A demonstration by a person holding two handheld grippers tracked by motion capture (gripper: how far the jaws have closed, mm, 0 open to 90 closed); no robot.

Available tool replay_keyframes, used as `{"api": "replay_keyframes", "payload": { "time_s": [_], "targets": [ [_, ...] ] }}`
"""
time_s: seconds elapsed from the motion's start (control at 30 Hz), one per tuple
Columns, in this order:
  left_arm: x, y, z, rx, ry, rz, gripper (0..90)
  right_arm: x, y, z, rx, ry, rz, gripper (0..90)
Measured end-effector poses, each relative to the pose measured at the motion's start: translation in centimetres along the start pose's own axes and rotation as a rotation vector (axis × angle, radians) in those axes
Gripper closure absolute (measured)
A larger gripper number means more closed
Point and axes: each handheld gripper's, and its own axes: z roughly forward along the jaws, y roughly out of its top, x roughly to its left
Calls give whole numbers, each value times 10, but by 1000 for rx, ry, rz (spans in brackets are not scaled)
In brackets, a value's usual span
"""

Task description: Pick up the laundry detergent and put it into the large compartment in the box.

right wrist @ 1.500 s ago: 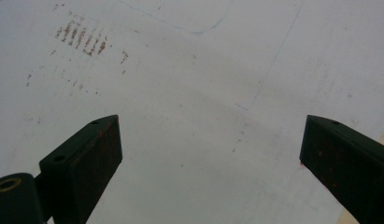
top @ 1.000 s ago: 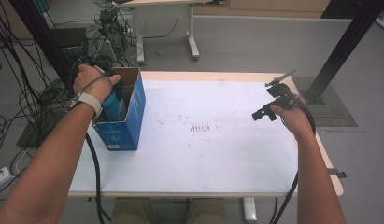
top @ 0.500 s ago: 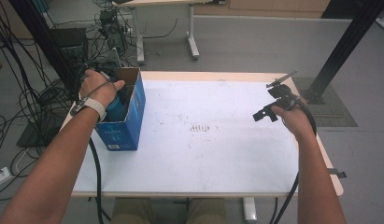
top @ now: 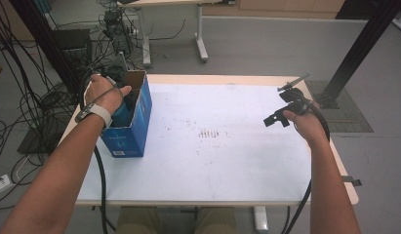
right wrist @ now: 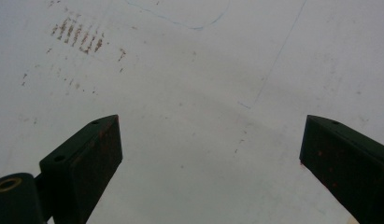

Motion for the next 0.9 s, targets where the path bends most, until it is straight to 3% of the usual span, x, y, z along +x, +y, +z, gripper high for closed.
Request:
{"api": "replay_keyframes", "payload": {
  "time_s": [0.9],
  "targets": [
    [-5, 3, 17, 31, 1, 19, 385, -3, -5, 2, 1, 1, 8, 56]
  ]
}}
